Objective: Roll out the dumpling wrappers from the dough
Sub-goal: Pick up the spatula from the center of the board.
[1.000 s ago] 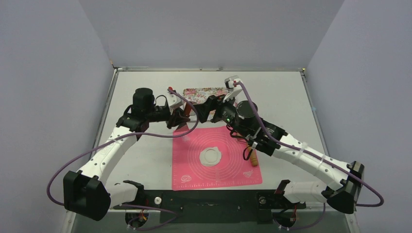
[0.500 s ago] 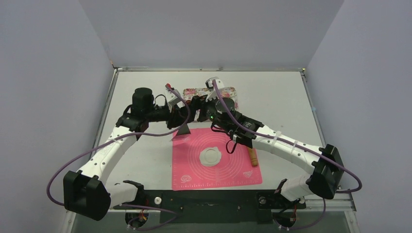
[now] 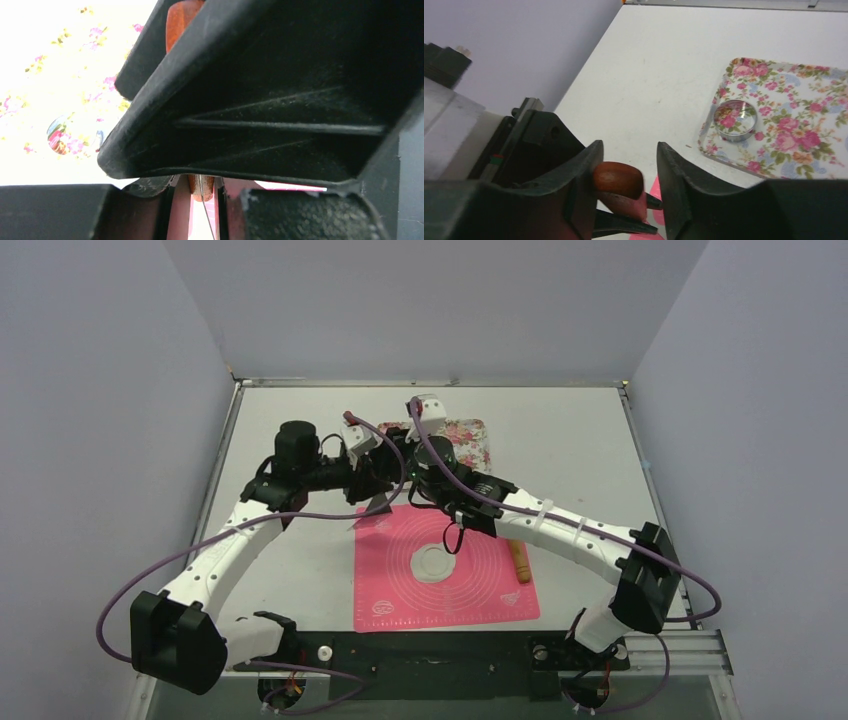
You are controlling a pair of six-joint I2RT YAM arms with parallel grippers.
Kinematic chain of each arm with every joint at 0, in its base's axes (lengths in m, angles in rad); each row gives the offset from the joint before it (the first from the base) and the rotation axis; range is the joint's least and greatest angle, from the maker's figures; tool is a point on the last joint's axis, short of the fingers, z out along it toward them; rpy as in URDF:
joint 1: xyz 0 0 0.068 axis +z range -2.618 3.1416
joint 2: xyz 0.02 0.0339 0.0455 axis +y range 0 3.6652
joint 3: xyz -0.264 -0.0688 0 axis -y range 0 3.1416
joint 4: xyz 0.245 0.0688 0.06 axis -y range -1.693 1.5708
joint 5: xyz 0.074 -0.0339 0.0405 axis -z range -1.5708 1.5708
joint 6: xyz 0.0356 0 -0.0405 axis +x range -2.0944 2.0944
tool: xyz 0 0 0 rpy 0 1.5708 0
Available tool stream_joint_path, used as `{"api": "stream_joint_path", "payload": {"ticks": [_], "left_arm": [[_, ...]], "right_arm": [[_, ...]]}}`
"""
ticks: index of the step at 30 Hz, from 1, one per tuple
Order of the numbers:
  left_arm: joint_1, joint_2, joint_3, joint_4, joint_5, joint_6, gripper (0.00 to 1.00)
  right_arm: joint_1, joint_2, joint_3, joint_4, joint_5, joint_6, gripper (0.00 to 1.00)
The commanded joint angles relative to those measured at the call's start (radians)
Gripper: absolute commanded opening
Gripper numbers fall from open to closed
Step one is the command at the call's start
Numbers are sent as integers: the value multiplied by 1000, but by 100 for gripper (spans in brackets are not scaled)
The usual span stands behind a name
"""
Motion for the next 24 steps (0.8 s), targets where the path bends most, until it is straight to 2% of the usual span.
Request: {"api": "stream_joint_path", "payload": {"ticks": [1,4,7,8,10,17,22,24], "left_arm": [[-8,-16,29,74,-54,-8,0],[-10,-11,23,79,-71,-9,0],[-13,-10,16,84,-37,-12,0],[-13,-8,14,80,-26,-14,17],[-14,-8,17,60,11,-15,37],[0,-15,72,-87,24,63,42],[36,-21,131,-188,69,63,43],[58,-22,162,-236,35,55,44]], "right_arm": [[12,8,37,-25,47,28,30],[12,4,34,-52,57,26,1],[11,-8,24,-70,69,8,0],[9,-15,18,-72,70,-1,0],[-4,-38,-9,-71,71,-7,0],[-74,-134,-123,-38,7,-9,0],[-104,-175,-134,-46,-30,-21,0],[-114,-203,-129,-58,-49,-26,0]]}}
